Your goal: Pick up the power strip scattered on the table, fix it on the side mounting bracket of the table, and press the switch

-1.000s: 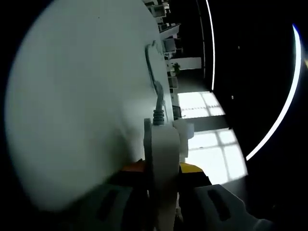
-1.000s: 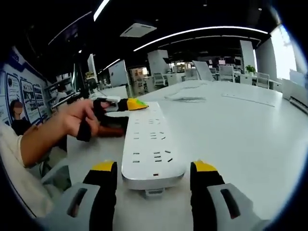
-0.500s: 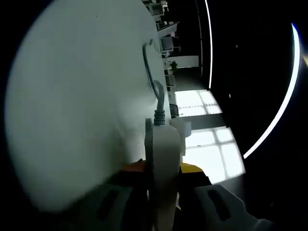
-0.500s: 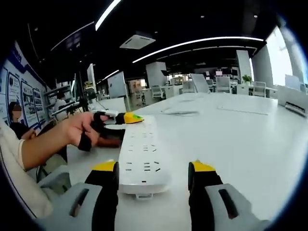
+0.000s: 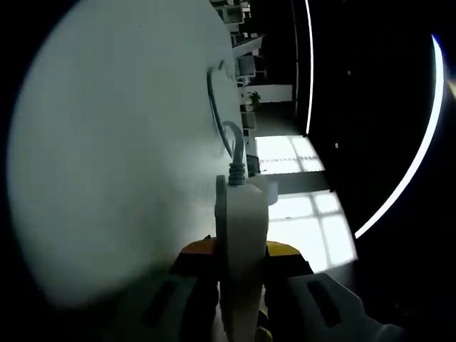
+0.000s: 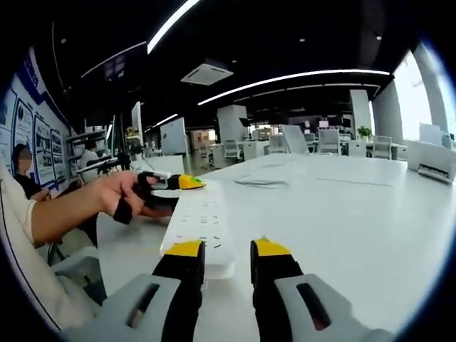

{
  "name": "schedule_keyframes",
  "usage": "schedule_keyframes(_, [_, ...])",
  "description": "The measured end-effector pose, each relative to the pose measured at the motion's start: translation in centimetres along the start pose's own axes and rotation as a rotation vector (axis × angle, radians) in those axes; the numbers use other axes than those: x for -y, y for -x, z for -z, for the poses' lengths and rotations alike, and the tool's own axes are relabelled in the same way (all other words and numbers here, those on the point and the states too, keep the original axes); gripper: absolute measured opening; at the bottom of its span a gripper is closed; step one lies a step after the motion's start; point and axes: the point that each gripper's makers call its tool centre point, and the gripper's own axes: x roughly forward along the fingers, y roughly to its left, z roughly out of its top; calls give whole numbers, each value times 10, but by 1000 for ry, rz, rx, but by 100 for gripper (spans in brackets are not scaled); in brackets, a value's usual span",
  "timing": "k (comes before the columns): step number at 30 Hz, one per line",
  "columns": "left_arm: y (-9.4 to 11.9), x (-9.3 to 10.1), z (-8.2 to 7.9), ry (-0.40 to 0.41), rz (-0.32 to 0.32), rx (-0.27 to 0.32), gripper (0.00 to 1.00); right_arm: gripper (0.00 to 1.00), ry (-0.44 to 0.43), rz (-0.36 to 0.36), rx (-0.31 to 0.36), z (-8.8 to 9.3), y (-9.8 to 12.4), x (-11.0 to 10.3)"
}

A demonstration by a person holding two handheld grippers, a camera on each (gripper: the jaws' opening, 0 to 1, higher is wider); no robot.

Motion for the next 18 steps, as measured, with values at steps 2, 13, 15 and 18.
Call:
schedule_keyframes(2, [0, 2, -1, -1, 4, -4, 26, 21, -8, -1, 13, -3, 1, 0])
schedule_keyframes(13, [7, 13, -11, -5, 36, -36, 26, 26, -12, -1, 14, -7, 9, -2])
schedule_keyframes(15, [8, 13, -11, -5, 40, -46, 26, 27, -7, -8, 7, -6, 8, -6])
schedule_keyframes(18, [11, 13, -13, -10, 40, -62, 26, 28, -8, -19, -1, -5, 8, -8])
